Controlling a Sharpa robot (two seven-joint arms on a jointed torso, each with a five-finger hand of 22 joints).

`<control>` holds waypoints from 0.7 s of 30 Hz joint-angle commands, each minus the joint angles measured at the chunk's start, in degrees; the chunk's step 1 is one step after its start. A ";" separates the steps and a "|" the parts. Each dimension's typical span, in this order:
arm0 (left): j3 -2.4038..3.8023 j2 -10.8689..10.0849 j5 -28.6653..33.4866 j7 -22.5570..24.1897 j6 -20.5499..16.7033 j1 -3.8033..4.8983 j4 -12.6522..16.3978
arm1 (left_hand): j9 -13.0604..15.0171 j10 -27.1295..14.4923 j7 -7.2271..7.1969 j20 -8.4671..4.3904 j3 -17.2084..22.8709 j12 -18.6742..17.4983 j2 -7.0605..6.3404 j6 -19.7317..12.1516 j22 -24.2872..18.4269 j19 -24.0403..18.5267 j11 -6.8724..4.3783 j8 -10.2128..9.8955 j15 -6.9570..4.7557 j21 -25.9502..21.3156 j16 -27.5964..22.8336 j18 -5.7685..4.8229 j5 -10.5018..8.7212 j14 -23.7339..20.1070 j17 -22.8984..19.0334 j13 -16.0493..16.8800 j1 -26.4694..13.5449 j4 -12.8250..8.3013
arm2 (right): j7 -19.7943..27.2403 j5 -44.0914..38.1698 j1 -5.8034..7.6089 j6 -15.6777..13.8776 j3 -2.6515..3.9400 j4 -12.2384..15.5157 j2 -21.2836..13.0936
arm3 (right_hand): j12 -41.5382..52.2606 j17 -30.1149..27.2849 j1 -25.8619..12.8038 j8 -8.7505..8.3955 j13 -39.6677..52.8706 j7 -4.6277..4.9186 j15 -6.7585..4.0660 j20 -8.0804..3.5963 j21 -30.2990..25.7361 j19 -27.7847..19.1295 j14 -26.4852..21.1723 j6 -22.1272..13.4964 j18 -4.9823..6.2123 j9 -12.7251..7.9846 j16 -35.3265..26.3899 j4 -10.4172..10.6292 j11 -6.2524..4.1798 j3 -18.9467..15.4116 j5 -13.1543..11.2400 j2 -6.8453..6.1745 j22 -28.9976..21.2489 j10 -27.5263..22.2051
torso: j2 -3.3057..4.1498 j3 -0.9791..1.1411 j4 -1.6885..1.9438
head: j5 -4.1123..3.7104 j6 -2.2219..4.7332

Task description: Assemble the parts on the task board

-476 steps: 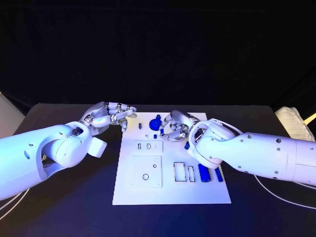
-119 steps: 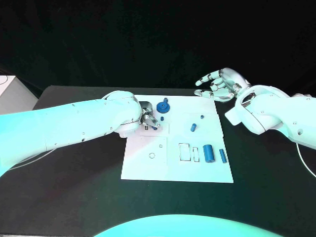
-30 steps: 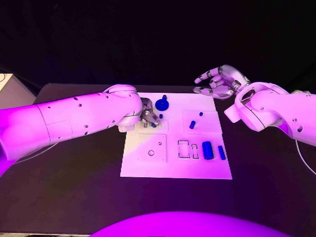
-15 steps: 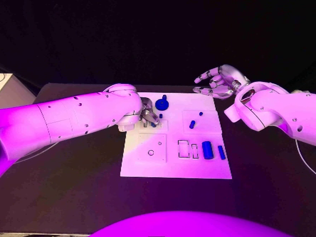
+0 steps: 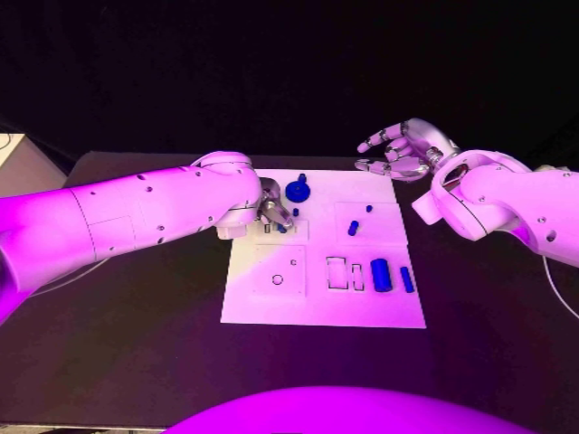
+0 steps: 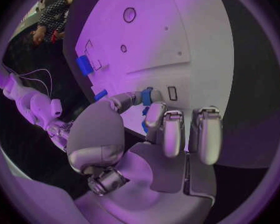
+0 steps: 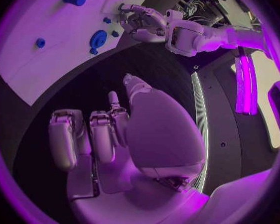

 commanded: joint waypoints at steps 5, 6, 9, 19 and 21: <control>-0.67 -0.09 -0.20 -2.44 5.39 -0.79 -0.59 | 0.19 0.82 -2.04 -0.45 4.21 0.36 2.94 2.93 11.97 3.82 -0.22 0.48 -0.39 0.34 0.21 -0.92 -0.13 5.95 15.10 0.42 1.40 -3.85 | 0.17 -0.64 -0.01 0.80 0.01 0.03 -0.01 | 0.42 12.83 -0.82 0.35 7.74 -0.03 -0.35 -0.39 0.03 4.25 5.36 -0.30 0.69 0.12 -0.37 -0.09 -0.08 0.41 0.36 -0.12 13.06 0.18 | 0.00 0.02 -0.06 | 0.01 -0.10; -0.67 -0.05 -0.20 -2.44 5.46 -0.79 -0.63 | 0.19 0.86 -2.06 -0.46 4.13 0.38 2.97 3.00 11.92 3.79 -0.23 0.49 -0.40 0.31 0.21 -0.90 -0.15 5.95 15.10 0.45 1.32 -3.78 | 0.16 -0.64 -0.01 0.80 0.01 0.03 -0.01 | 0.42 12.83 -0.82 0.35 7.74 -0.03 -0.35 -0.39 0.03 4.25 5.36 -0.30 0.69 0.12 -0.37 -0.09 -0.08 0.41 0.36 -0.12 13.06 0.18 | 0.01 0.04 -0.02 | -0.02 -0.10; -0.67 0.06 -0.18 -2.45 5.58 -0.78 -0.72 | 0.16 1.11 -2.28 -0.54 2.75 0.41 3.02 3.56 11.97 3.82 -0.38 0.52 -0.51 0.32 0.21 -0.92 -0.43 5.95 15.10 0.57 0.31 -2.95 | 0.16 -0.64 -0.01 0.80 0.01 0.03 0.00 | 0.42 12.83 -0.82 0.35 7.74 -0.03 -0.35 -0.39 0.03 4.25 5.36 -0.30 0.69 0.12 -0.37 -0.09 -0.08 0.41 0.36 -0.12 13.06 0.18 | 0.01 0.05 0.01 | -0.07 -0.06; -0.66 0.26 -0.05 -2.43 5.37 -0.76 -0.94 | -0.02 1.07 -2.64 -0.81 -2.91 0.21 2.68 4.02 12.03 3.86 -0.66 0.05 -0.79 0.31 0.21 -0.93 -1.18 5.95 15.10 0.49 -2.30 -0.02 | 0.17 -0.64 -0.01 0.76 0.01 0.02 0.00 | 0.42 12.83 -0.82 0.35 7.74 -0.03 -0.35 -0.39 0.03 4.25 5.36 -0.30 0.69 0.12 -0.37 -0.09 -0.08 0.41 0.36 -0.12 13.06 0.18 | 0.03 0.04 -0.03 | -0.11 -0.11; -0.66 0.29 -0.04 -2.42 5.30 -0.75 -1.01 | -0.05 1.06 -2.68 -0.87 -4.79 0.22 2.68 4.14 11.98 3.83 -0.69 -0.07 -0.84 0.27 0.21 -0.91 -1.49 5.95 15.10 0.54 -2.85 1.03 | 0.17 -0.64 -0.01 0.75 0.01 0.03 -0.01 | 0.42 12.83 -0.82 0.35 7.74 -0.03 -0.35 -0.39 0.03 4.25 5.36 -0.30 0.69 0.12 -0.37 -0.09 -0.08 0.41 0.36 -0.12 13.06 0.18 | 0.01 0.05 -0.02 | -0.14 -0.09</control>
